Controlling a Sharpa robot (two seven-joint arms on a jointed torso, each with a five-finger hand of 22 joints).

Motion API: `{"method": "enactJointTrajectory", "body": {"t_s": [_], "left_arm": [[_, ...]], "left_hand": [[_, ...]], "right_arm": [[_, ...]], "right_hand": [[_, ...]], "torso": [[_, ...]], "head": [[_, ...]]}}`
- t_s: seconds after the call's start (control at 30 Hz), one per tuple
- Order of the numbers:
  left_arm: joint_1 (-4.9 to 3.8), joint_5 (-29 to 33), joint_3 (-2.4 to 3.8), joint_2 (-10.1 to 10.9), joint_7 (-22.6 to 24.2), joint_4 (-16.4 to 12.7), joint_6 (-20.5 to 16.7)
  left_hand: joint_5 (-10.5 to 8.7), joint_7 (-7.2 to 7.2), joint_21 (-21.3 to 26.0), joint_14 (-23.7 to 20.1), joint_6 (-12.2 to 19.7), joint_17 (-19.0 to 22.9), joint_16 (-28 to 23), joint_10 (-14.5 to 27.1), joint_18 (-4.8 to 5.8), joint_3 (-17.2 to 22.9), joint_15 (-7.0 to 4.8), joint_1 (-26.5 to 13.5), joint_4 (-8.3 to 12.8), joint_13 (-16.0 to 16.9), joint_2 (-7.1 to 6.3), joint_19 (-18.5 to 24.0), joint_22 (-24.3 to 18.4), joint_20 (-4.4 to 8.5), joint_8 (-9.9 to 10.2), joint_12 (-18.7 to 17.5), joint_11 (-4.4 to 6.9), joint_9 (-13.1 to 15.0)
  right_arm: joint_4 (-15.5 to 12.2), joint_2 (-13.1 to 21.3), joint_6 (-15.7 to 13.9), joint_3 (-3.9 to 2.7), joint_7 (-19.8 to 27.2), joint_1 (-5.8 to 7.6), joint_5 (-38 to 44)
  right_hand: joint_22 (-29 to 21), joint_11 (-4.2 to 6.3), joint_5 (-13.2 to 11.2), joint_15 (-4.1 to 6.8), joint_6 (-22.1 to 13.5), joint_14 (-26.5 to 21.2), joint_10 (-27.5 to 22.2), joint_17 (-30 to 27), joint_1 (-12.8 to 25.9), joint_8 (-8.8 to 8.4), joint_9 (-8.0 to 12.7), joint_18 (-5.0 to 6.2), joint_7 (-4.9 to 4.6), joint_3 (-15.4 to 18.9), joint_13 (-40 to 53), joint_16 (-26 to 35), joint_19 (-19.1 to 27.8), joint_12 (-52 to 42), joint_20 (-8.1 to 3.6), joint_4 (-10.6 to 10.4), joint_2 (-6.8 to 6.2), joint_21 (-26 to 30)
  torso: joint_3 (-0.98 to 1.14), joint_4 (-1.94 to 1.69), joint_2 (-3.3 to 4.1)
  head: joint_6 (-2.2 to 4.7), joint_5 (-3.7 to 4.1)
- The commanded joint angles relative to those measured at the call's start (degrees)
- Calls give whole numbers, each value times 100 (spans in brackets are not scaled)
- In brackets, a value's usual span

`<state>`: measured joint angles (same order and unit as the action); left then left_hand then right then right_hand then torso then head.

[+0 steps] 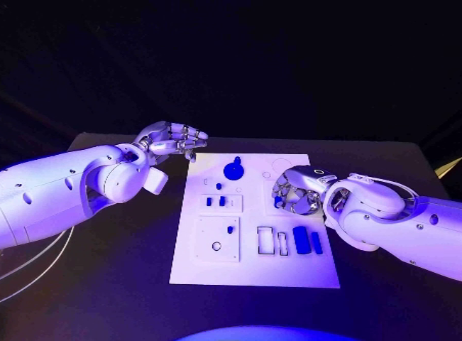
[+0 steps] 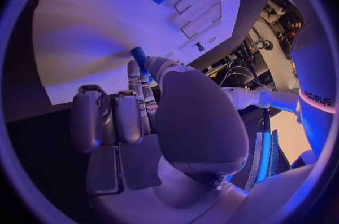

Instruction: Assemble the parts on the task board

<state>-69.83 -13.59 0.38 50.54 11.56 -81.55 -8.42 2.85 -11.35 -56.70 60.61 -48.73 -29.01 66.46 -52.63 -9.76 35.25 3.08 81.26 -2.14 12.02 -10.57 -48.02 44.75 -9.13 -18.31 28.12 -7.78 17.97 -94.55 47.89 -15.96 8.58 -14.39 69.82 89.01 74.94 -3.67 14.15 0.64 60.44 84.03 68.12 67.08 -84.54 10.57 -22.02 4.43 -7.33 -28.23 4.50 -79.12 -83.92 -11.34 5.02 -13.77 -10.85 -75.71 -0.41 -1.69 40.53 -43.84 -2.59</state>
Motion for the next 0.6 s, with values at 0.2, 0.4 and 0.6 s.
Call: {"method": "enactJointTrajectory", "body": {"t_s": [0.2, 0.4, 0.6], "left_arm": [[-5, 22, 3, -6, 4, -16, 80], [-5, 29, 3, -4, 1, -14, 71], [-4, 31, 3, -6, 1, -4, 68]], "left_hand": [[7, -16, 25, -10, 45, 9, -17, 40, -80, -33, 32, -74, -7, -8, 2, -38, -9, 14, -29, -12, 13, 9], [7, -17, 32, -10, 48, 9, -16, 43, -80, -37, 34, -86, -20, -10, 7, -40, -14, 12, -33, -10, 11, 11], [7, -17, 32, -10, 48, 9, -16, 43, -80, -37, 34, -86, -20, -10, 7, -40, -14, 12, -33, -10, 11, 11]], "right_arm": [[-64, -14, 40, 12, -216, -36, 295], [-148, 25, -112, 13, -228, -45, 341], [-284, 113, -440, 11, -206, -48, 243]], "right_hand": [[436, 15, -25, 45, 75, 170, 146, 18, 101, 134, -134, -122, 11, -356, -9, -44, -92, 129, -36, 252, 83, -50], [481, 21, -36, 48, 70, 174, 222, 37, 266, 202, -214, -132, 16, -514, -7, -58, -105, 198, -39, 378, 71, -93], [501, 28, -41, 54, 76, 177, 277, 45, 401, 256, -274, -135, 29, -581, -2, -66, -111, 237, -42, 428, 67, -110]], "torso": [[-2, 1, -1], [-1, 1, -2], [-2, 2, -6]], "head": [[-25, -10], [-29, -13], [-25, -15]]}}
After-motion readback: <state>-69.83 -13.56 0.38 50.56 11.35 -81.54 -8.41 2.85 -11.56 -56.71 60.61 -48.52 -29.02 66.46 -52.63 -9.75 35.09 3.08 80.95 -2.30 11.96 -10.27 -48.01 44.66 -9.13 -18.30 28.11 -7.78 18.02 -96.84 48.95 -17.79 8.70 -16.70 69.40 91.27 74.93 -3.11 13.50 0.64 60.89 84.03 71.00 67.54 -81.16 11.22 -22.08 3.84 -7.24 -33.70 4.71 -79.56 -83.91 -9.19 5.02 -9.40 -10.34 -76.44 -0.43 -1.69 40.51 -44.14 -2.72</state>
